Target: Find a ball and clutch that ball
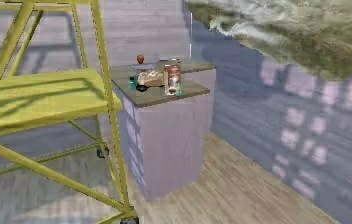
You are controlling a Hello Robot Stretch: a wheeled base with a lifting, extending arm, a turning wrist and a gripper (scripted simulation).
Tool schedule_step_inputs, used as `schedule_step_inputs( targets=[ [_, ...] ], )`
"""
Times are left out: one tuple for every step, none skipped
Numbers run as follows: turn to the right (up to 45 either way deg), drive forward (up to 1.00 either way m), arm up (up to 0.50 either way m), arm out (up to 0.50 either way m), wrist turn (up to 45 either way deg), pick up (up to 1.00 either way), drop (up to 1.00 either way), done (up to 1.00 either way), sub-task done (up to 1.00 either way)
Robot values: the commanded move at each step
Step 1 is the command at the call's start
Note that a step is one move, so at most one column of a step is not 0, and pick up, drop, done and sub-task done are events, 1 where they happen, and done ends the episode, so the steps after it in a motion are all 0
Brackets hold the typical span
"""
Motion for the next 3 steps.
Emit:
schedule_step_inputs(
  targets=[
    [45.0, 0.00, 0.00, 0.00, 0.0, 0.00, 0.00, 0.00, 0.00],
    [45.0, 0.00, 0.00, 0.00, 0.0, 0.00, 0.00, 0.00, 0.00],
    [9.0, 0.00, 0.00, 0.00, 0.0, 0.00, 0.00, 0.00, 0.00]
  ],
)
